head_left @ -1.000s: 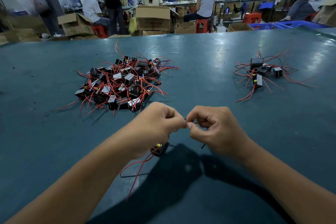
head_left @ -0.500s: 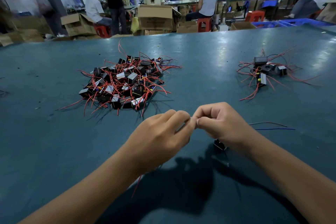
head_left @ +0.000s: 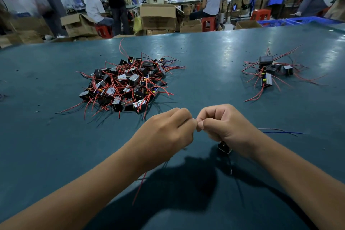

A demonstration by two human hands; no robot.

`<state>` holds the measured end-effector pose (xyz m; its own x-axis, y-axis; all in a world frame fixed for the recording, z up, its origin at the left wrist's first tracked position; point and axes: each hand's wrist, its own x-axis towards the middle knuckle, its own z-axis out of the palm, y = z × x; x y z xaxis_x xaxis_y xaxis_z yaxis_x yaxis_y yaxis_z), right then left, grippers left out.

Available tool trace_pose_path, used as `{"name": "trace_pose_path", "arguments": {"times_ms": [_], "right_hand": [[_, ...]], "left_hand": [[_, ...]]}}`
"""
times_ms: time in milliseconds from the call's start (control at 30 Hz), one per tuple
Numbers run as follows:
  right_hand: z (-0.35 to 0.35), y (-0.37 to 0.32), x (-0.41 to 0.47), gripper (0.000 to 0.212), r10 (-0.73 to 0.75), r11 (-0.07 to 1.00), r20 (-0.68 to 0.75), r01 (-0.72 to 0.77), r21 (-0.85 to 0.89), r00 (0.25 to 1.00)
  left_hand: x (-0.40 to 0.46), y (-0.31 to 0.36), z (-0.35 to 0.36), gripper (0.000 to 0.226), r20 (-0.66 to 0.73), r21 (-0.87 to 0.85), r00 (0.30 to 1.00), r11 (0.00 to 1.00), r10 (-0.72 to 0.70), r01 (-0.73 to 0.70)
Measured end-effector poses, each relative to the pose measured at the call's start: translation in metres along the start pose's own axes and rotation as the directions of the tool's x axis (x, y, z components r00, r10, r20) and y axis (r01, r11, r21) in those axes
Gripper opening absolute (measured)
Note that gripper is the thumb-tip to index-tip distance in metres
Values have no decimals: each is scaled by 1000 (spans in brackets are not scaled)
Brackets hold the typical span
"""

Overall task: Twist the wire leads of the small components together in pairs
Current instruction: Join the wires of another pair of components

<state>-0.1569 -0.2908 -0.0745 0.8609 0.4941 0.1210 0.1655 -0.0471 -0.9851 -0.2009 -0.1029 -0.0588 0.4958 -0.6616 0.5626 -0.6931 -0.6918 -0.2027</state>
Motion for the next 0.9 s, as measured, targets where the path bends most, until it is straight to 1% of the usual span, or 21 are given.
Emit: {"name": "trace_pose_path", "arguments": {"times_ms": [100,200,267,300,333,367,400,433,467,500,533,567,600,633,667,700,733,767,833,900], "right_hand": [[-1,0,-2,13,-70,995,-1,69,-74,998],[-2,5,-3,22,-135,978,8,134,-157,991],[-1,7,-4,13,-183,954,26,184,-236,983],[0,7,-4,10,-203,942,32,204,-268,979],[0,7,-5,11,-215,934,38,217,-284,976],[1,7,-5,13,-223,931,49,227,-286,974],[0,6,-5,16,-226,930,59,233,-283,972],[0,5,-5,18,-224,931,70,235,-278,972],[-1,5,-4,20,-215,935,76,227,-271,974],[-2,4,-3,22,-199,943,75,212,-257,977],[-3,5,-2,25,-179,953,65,190,-237,982],[-4,5,-1,27,-161,962,51,168,-213,986],[-4,5,-1,26,-145,971,36,149,-187,989],[-4,5,-1,22,-131,978,24,133,-161,991],[-4,4,-1,17,-117,983,18,118,-140,993],[-4,3,-1,12,-105,986,17,106,-126,994],[-4,3,-1,11,-94,989,20,96,-114,995],[-4,3,-1,13,-82,992,23,84,-99,996],[-3,3,0,16,-43,997,22,44,-57,999],[-3,2,0,17,-8,1000,20,8,-26,1000]], "left_hand": [[5,3,-2,7,51,-169,985,971,-166,172],[9,4,-5,8,145,-297,942,895,-302,333],[12,3,-7,9,238,-325,894,836,-380,441],[14,3,-7,9,290,-328,861,802,-417,499],[16,2,-8,10,354,-344,815,747,-458,569],[18,0,-9,10,429,-385,754,654,-498,651],[20,-4,-10,12,518,-444,671,505,-530,741],[22,-7,-11,15,607,-494,584,320,-539,808],[22,-9,-11,16,668,-513,520,177,-532,840],[22,-9,-12,16,681,-524,508,133,-528,841],[21,-8,-11,14,638,-539,552,201,-536,818],[19,-6,-11,11,544,-536,645,369,-537,759],[15,-4,-10,8,411,-488,757,579,-508,653],[10,-2,-10,7,273,-383,854,765,-442,518],[5,0,-9,8,170,-239,922,894,-347,380],[2,1,-9,10,101,-97,964,962,-245,255],[-2,3,-7,12,59,13,987,989,-150,149],[-4,4,-6,14,33,88,997,994,-71,68],[-5,6,-4,19,5,183,999,983,31,-32],[-4,7,-5,25,-10,234,998,971,60,-57]]}}
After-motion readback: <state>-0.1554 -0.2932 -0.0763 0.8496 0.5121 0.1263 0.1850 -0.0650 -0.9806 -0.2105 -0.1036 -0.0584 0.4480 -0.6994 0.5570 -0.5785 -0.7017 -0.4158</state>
